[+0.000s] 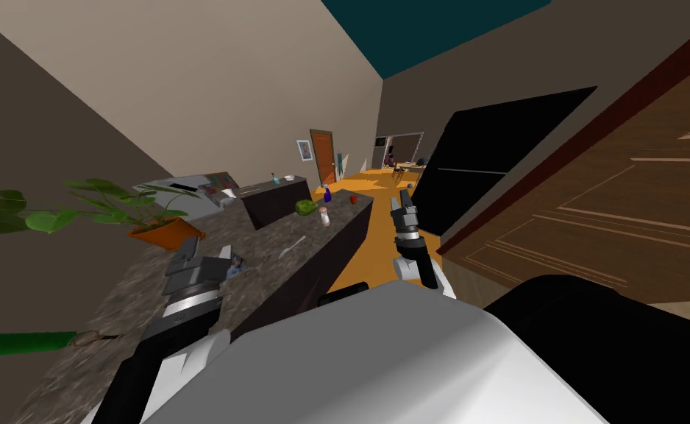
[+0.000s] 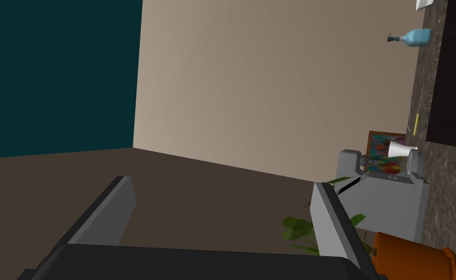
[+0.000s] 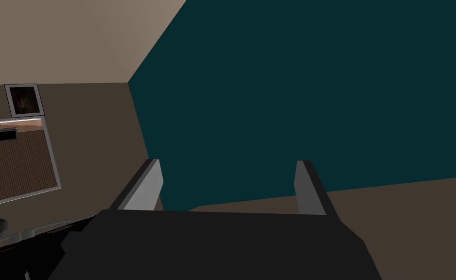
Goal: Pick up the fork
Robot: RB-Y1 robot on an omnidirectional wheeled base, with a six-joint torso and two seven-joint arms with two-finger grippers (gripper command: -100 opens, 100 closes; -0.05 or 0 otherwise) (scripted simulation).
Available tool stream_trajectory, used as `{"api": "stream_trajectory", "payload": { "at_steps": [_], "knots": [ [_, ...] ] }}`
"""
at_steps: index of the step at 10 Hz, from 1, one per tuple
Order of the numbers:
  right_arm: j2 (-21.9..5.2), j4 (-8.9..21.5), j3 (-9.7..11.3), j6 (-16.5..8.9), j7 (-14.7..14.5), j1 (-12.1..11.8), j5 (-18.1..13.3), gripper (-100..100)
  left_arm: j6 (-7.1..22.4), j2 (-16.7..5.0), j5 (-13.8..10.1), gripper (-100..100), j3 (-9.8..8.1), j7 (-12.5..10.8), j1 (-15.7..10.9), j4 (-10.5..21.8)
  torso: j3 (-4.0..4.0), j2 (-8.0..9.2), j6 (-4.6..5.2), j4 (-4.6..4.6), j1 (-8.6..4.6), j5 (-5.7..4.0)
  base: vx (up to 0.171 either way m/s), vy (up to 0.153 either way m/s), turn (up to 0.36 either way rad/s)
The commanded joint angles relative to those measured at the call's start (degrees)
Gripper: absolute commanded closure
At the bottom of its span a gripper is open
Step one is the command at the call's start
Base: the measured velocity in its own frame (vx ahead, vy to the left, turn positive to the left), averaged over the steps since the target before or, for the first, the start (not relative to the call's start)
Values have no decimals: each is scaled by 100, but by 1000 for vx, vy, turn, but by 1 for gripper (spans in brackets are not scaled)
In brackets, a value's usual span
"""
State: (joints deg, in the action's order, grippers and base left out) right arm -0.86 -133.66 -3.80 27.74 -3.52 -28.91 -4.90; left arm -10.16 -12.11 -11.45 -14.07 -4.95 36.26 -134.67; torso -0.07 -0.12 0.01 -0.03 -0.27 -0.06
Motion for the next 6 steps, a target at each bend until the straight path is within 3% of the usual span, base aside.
{"api": "stream_trajectory", "payload": {
  "at_steps": [1, 6],
  "knots": [
    [0, 0, 0, 0, 0, 0, 0, 0, 256, -30, -53, -100, -65, -53, 23, -11, 0, 0, 0, 0, 0, 0, 43, -44, -144],
    [0, 0, -1, 0, 0, -1, 0, 0, 1067, -170, -412, -100, -451, -357, 366, -142, 1, 3, -5, 0, 8, 2, 45, -45, -234]
  ]
}}
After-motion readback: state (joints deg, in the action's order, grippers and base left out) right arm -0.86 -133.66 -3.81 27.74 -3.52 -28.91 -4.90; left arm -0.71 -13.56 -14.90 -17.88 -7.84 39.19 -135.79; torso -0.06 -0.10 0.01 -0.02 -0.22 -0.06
